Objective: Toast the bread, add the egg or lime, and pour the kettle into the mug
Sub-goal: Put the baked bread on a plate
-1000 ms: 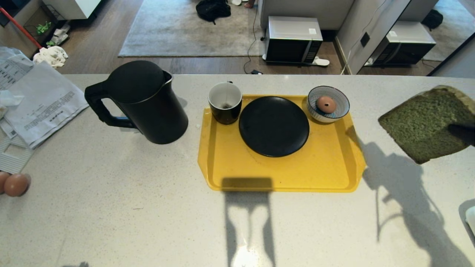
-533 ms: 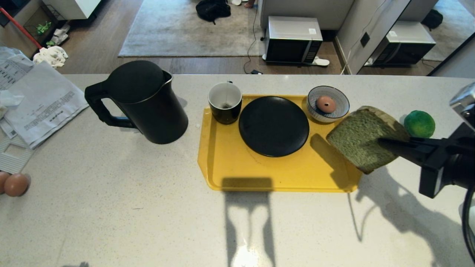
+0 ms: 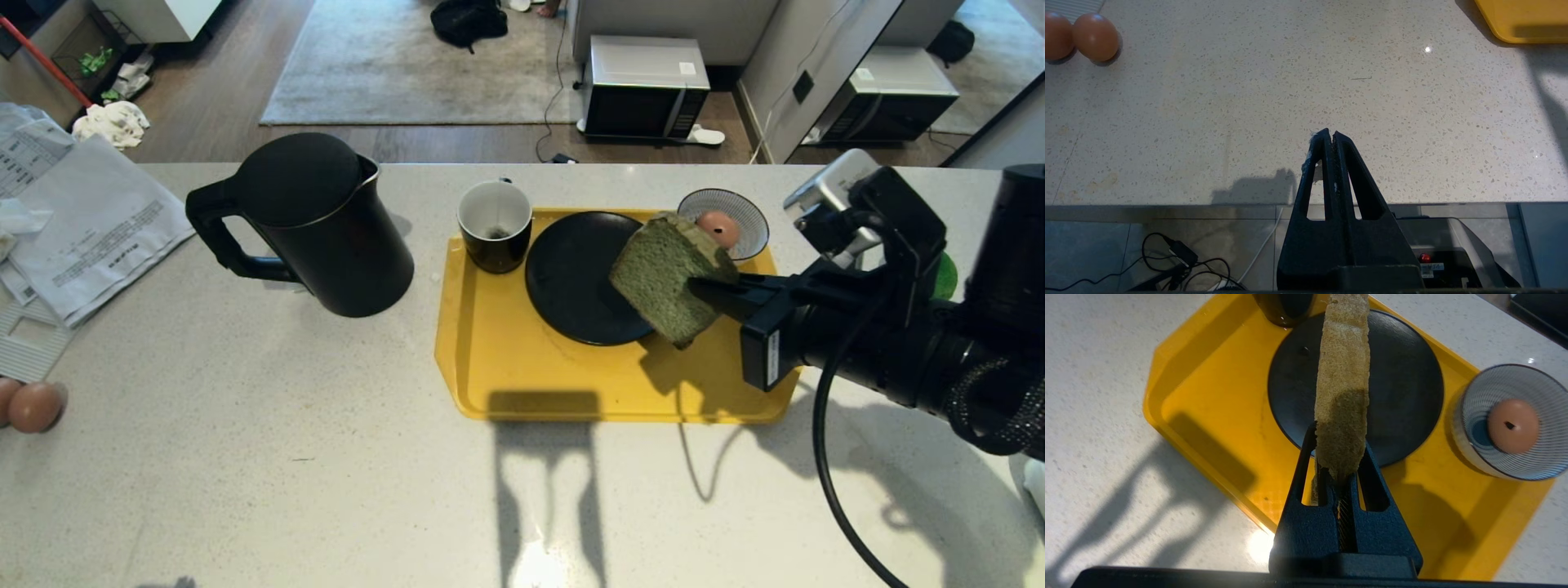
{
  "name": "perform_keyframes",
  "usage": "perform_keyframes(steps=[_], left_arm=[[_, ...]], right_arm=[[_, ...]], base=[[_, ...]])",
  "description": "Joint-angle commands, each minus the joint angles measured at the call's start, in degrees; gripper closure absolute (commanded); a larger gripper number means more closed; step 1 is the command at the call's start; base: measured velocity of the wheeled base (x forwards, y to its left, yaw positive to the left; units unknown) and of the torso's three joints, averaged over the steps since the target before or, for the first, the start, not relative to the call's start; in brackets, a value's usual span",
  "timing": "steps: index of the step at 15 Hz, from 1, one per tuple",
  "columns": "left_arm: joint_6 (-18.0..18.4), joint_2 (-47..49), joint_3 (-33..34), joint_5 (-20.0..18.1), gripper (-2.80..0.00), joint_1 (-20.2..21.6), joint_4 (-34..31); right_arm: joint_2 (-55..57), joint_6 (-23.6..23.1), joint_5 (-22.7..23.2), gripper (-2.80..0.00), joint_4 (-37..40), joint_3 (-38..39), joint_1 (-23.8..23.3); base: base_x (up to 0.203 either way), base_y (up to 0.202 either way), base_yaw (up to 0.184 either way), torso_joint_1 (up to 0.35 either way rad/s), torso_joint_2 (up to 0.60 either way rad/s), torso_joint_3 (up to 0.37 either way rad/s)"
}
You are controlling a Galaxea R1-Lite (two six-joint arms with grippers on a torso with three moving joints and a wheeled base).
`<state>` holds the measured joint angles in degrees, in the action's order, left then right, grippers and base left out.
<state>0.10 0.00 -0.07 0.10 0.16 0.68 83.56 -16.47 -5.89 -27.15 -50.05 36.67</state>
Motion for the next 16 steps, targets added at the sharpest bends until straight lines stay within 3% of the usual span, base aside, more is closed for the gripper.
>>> perform_keyframes(steps=[1, 5, 9, 16], left_arm=[[-0.01, 0.00, -0.01, 0.08, 0.00, 0.02, 0.02], [-0.01, 0.00, -0.01, 0.07, 0.00, 0.02, 0.02], [-0.01, 0.00, -0.01, -0.01, 0.00, 0.02, 0.02], [-0.01, 0.00, -0.01, -0.01, 0.00, 0.02, 0.02]], right_arm=[[3.24, 1.53, -1.31, 0.00, -0.27, -1.80, 2.00], [7.60, 7.55, -7.09, 0.00, -0.27, -5.53, 5.66], [12.31, 11.74, -10.40, 0.00, -0.28, -8.36, 6.42], [16.63, 12.64, -12.55, 0.00, -0.13, -15.30, 10.87]], base=[[0.000, 0.000, 0.000, 0.000, 0.00, 0.000], [0.000, 0.000, 0.000, 0.000, 0.00, 0.000], [0.000, 0.000, 0.000, 0.000, 0.00, 0.000], [0.000, 0.000, 0.000, 0.000, 0.00, 0.000]])
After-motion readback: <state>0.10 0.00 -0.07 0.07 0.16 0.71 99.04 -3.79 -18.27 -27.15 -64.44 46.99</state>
